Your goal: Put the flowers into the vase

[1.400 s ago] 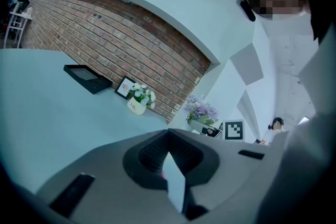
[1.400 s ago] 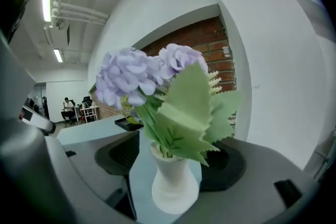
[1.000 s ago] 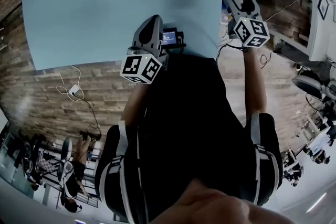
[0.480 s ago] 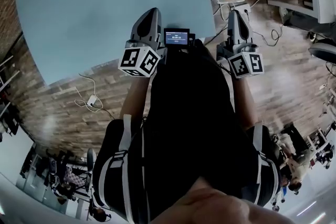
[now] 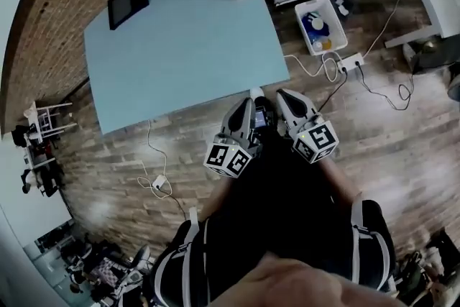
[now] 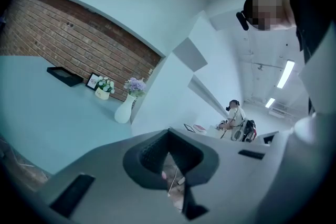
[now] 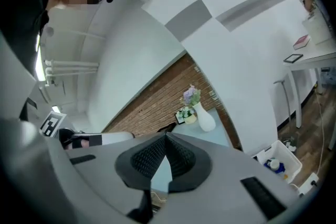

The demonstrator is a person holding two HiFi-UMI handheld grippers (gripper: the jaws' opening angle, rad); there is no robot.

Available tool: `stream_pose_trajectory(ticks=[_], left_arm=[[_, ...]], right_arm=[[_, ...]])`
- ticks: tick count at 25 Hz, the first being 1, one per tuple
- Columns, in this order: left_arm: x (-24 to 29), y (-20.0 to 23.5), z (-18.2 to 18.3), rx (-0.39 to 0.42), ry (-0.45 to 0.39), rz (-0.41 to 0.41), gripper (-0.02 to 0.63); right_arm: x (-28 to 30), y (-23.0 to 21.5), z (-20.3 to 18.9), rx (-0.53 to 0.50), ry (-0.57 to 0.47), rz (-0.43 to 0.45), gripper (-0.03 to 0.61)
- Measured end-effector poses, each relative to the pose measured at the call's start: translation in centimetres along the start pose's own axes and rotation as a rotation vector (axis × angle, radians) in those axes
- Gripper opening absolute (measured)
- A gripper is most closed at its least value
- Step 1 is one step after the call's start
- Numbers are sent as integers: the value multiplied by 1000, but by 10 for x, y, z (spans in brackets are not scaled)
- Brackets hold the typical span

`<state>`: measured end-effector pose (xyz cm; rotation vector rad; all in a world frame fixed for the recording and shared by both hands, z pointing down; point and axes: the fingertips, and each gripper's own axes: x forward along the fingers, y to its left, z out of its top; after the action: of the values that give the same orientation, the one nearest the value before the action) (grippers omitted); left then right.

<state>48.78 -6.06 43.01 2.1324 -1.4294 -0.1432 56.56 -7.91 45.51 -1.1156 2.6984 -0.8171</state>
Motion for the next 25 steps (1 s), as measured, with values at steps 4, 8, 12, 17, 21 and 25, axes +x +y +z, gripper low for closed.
stream_pose_trajectory(ticks=[4, 8, 12, 17, 21, 25], left_arm=[[-24, -25, -9, 67, -17, 1, 18], [-57, -34, -6, 78, -50, 14, 18], [-92, -38, -2, 71, -80, -4, 18], [-177, -37, -34, 32, -81, -46, 18], [-247, -16, -71, -29, -88, -36, 18], [-269, -19, -109, -90, -39, -69, 18]], right_arm=[[-20, 31, -8, -92, 24, 77, 19], [-40, 52, -21, -105, 54, 76, 20], [-56, 82, -29, -180, 56, 64, 19], [-100, 142, -62, -278, 38, 2, 18], [-137, 194, -102, -200, 0, -42, 18], [-181, 207, -120, -282, 29, -144, 18]])
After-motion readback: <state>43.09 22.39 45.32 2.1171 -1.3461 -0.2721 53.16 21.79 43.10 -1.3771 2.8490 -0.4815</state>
